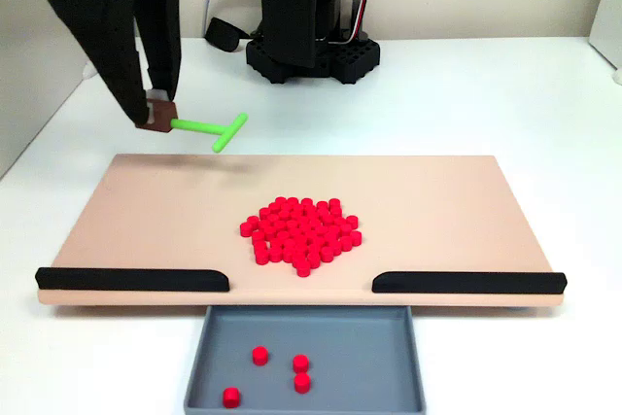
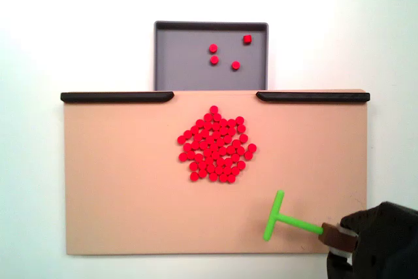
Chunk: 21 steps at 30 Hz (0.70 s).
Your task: Push granules from right to the grey container
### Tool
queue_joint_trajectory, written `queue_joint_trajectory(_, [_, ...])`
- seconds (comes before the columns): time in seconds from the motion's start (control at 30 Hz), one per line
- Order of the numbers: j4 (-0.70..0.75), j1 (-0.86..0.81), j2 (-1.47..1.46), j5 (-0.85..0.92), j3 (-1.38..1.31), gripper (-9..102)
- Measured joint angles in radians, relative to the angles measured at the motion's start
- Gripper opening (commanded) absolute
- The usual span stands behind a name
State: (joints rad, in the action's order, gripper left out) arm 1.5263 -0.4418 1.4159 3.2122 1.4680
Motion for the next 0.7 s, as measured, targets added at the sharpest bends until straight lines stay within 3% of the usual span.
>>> queue_joint_trajectory(0.37, [-0.003,-0.006,-0.103,0.000,-0.106,0])
queue_joint_trajectory(0.7, [-0.146,0.029,-0.202,0.000,-0.106,0])
